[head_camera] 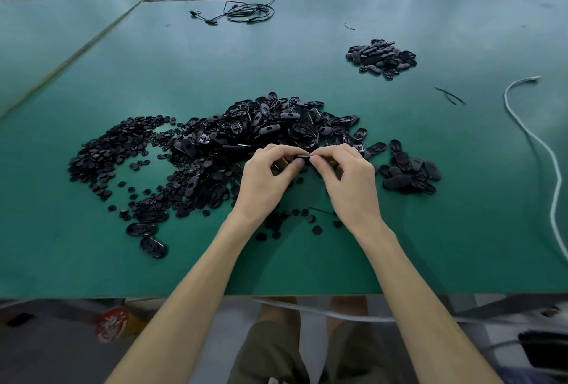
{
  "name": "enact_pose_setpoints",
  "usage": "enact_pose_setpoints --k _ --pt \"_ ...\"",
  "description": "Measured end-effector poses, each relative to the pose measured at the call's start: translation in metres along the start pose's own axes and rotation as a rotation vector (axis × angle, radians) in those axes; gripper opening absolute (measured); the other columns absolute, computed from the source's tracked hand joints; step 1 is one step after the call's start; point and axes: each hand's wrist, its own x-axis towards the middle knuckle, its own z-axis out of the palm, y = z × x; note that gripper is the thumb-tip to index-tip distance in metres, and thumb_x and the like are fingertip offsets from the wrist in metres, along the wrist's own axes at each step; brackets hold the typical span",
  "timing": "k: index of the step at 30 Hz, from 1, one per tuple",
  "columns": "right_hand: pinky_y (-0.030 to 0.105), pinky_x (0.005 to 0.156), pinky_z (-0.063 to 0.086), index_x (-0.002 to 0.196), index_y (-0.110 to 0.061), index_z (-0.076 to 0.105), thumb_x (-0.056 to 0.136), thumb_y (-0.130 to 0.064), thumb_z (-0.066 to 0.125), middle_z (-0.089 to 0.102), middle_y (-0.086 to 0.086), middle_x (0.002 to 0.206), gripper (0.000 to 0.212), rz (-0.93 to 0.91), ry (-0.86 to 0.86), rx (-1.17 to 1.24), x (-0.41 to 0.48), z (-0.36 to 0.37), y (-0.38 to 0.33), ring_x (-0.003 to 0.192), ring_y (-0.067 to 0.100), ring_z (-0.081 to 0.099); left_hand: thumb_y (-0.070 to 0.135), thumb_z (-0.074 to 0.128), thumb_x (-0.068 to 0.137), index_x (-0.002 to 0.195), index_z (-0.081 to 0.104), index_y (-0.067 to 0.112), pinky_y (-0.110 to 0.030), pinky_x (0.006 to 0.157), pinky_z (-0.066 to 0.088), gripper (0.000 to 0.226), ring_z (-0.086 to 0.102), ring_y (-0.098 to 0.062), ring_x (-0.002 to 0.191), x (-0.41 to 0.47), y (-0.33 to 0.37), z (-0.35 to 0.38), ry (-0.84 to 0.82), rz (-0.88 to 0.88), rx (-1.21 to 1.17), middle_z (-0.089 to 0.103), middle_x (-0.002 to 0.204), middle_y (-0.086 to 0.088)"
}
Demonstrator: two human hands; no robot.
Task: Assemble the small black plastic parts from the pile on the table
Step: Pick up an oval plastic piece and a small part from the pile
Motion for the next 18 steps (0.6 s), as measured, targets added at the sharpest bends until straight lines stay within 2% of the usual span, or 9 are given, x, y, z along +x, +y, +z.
enact_pose_setpoints --k 2,3,5,7,11,15,18 --pt "0.011 0.082 0.045 0.114 -0.023 0.073 0.097 -0.019 0.073 0.068 -0.007 0.101 0.017 0.039 -0.003 0.065 0.0001 -0.0009 -0.0004 0.093 0.005 0.062 0.014 0.071 0.098 0.108 0.076 0.017 -0.023 0.083 0.051 0.011 0.065 -0.015 0.090 0.0001 0.0015 -0.0007 0.038 -0.043 -0.085 0.073 0.100 0.002" --pt "0.012 0.082 0.045 0.114 -0.023 0.072 0.095 -0.019 0.076 0.067 -0.006 0.101 0.020 0.043 -0.013 0.063 0.0003 -0.0010 0.0001 0.092 0.007 0.061 0.013 0.070 0.099 0.108 0.074 0.015 -0.022 0.080 0.051 0.009 0.066 -0.011 0.087 0.0001 0.0020 -0.0016 0.072 -0.076 -0.138 0.073 0.097 0.001" --pt "0.016 0.084 0.045 0.107 -0.020 0.074 0.092 -0.018 0.079 0.063 -0.008 0.098 0.016 0.016 -0.059 -0.032 -0.0001 0.0004 0.0011 0.094 0.011 0.057 0.014 0.066 0.102 0.108 0.070 0.015 -0.015 0.075 0.049 0.008 0.063 -0.002 0.079 0.0002 0.0023 -0.0034 0.144 -0.137 -0.209 0.071 0.091 0.002" --pt "0.016 0.087 0.040 0.102 -0.018 0.076 0.091 -0.021 0.080 0.056 -0.010 0.096 0.012 -0.010 -0.130 -0.152 -0.0010 0.0022 0.0020 0.103 0.012 0.049 0.012 0.063 0.103 0.111 0.068 0.014 -0.014 0.073 0.048 0.010 0.062 -0.001 0.074 0.0004 0.0026 -0.0035 0.170 -0.163 -0.233 0.069 0.088 0.000" --pt "0.023 0.097 0.037 0.107 -0.019 0.079 0.093 -0.027 0.078 0.055 -0.005 0.099 0.017 -0.052 -0.224 -0.283 -0.0013 0.0037 0.0035 0.108 0.014 0.038 0.008 0.060 0.104 0.121 0.070 0.013 -0.018 0.077 0.052 0.021 0.064 -0.006 0.076 0.0005 0.0031 -0.0029 0.134 -0.147 -0.228 0.072 0.101 -0.008" --pt "0.023 0.095 0.037 0.100 -0.016 0.078 0.093 -0.024 0.077 0.058 -0.003 0.095 0.010 -0.088 -0.214 -0.283 -0.0011 0.0041 0.0031 0.104 0.015 0.038 0.010 0.061 0.104 0.121 0.072 0.012 -0.018 0.076 0.052 0.021 0.065 -0.004 0.076 0.0003 0.0006 -0.0026 0.107 -0.142 -0.208 0.074 0.100 -0.003" --pt "0.029 0.094 0.041 0.098 -0.012 0.074 0.095 -0.017 0.074 0.061 -0.005 0.093 0.005 -0.130 -0.204 -0.280 -0.0013 0.0053 0.0021 0.103 0.018 0.044 0.010 0.063 0.103 0.121 0.073 0.012 -0.018 0.075 0.051 0.021 0.067 -0.005 0.075 0.0009 0.0006 -0.0026 0.100 -0.143 -0.215 0.075 0.098 -0.001"
